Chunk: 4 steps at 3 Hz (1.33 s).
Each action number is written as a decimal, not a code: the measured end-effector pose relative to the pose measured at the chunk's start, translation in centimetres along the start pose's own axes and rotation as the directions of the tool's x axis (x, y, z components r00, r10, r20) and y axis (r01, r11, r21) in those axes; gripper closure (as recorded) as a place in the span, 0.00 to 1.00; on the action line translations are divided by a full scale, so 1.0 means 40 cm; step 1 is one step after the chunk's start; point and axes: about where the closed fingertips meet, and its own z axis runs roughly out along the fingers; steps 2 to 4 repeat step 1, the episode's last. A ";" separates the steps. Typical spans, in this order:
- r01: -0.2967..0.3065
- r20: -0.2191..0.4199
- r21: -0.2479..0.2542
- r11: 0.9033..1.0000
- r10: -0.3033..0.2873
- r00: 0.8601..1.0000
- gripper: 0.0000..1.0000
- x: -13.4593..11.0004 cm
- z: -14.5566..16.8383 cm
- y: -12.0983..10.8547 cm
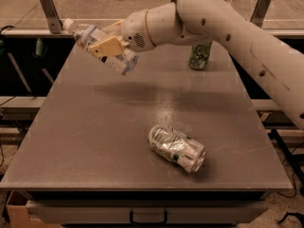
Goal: Pick blue plastic bottle
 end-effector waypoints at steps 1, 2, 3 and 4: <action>-0.022 0.080 0.010 1.000 0.021 0.997 1.00 -0.039 -0.075 0.020; -0.022 0.080 0.010 1.000 0.021 0.997 1.00 -0.039 -0.075 0.020; -0.022 0.080 0.010 1.000 0.021 0.997 1.00 -0.039 -0.075 0.020; -0.022 0.080 0.010 1.000 0.021 0.997 1.00 -0.039 -0.075 0.020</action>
Offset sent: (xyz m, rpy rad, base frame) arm 0.0000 0.0000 0.0000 0.0000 0.0000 0.0000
